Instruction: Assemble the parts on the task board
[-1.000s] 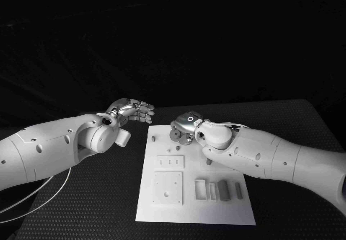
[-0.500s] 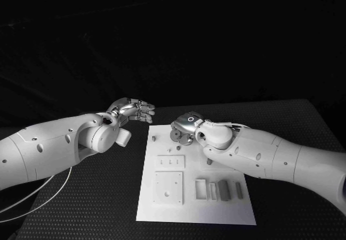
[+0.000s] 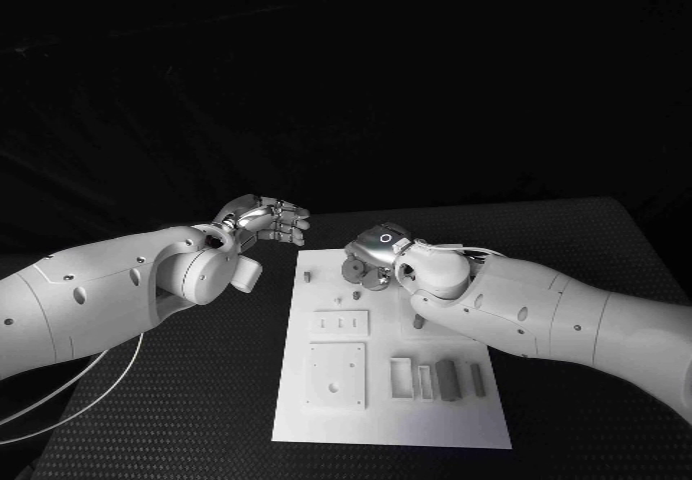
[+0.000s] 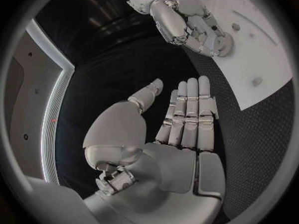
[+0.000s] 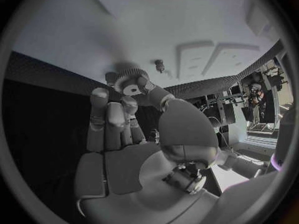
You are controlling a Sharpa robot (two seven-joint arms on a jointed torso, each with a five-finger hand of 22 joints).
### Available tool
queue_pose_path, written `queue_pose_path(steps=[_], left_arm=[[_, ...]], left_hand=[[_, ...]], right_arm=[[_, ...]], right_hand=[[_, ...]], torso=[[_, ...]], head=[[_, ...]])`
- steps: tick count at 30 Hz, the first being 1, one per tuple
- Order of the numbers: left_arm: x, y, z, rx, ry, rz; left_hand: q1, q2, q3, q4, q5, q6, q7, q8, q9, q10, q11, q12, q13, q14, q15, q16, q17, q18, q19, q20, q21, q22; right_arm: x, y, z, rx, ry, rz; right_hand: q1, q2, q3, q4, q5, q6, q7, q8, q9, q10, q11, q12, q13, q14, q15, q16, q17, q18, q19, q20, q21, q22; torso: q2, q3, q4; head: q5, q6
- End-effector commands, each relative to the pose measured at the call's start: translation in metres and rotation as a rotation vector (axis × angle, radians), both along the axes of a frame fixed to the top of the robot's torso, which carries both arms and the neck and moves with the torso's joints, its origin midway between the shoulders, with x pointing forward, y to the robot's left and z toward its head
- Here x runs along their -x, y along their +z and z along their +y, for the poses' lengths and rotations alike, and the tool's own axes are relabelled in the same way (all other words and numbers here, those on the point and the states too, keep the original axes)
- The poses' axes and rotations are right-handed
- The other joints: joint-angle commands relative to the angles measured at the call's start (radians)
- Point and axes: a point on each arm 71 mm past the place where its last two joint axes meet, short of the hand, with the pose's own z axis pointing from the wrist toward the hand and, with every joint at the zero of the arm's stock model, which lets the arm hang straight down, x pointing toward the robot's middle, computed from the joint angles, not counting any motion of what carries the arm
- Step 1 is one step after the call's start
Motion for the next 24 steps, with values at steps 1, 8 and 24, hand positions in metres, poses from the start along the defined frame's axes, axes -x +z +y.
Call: queue_pose_path(steps=[1,8,24], left_arm=[[0.0003,0.0015,-0.0018,0.006,-0.017,-0.008],[0.0001,0.0015,-0.0021,0.006,-0.017,-0.008],[0.0001,0.0013,-0.0021,0.005,-0.018,-0.006]], left_hand=[[-0.009,0.002,-0.003,0.005,0.004,0.004,0.007,-0.005,0.001,0.007,0.0,-0.004,0.002,0.007,-0.001,-0.006,0.001,0.015,0.005,-0.002,-0.004,0.001],[-0.009,0.002,-0.003,0.005,0.004,0.004,0.007,-0.005,0.002,0.008,0.0,-0.005,0.003,0.008,-0.001,-0.007,0.002,0.014,0.005,-0.002,-0.004,0.001],[-0.01,0.001,-0.003,0.005,0.004,0.004,0.007,-0.005,0.002,0.008,0.0,-0.006,0.004,0.008,-0.001,-0.009,0.004,0.014,0.005,-0.002,-0.005,0.002]], right_arm=[[0.0003,-0.0183,-0.0122,0.081,-0.048,0.059],[0.0022,-0.0189,-0.0104,0.078,-0.042,0.062],[-0.0021,-0.018,-0.0118,0.018,-0.06,0.076]], right_hand=[[0.002,0.003,0.006,-0.001,0.002,0.191,-0.015,0.006,0.033,0.0,0.003,-0.003,-0.001,-0.003,-0.005,-0.002,0.0,0.028,0.0,-0.003,-0.002,0.016],[0.002,0.003,0.006,-0.001,0.002,0.191,-0.015,0.006,0.033,0.0,0.003,-0.003,-0.002,-0.003,-0.005,-0.002,0.0,0.028,0.0,-0.003,-0.002,0.016],[-0.01,-0.092,0.016,0.038,0.003,0.016,0.04,-0.109,-0.026,-0.032,0.054,-0.03,-0.034,-0.031,0.04,-0.014,-0.016,0.028,-0.008,0.002,-0.014,0.015]], torso=[[0.0,0.0004,0.017],[0.0,0.0003,0.0174],[0.001,-0.0018,0.0184]], head=[[0.001,0.0],[0.0,0.0],[-0.003,-0.001]])
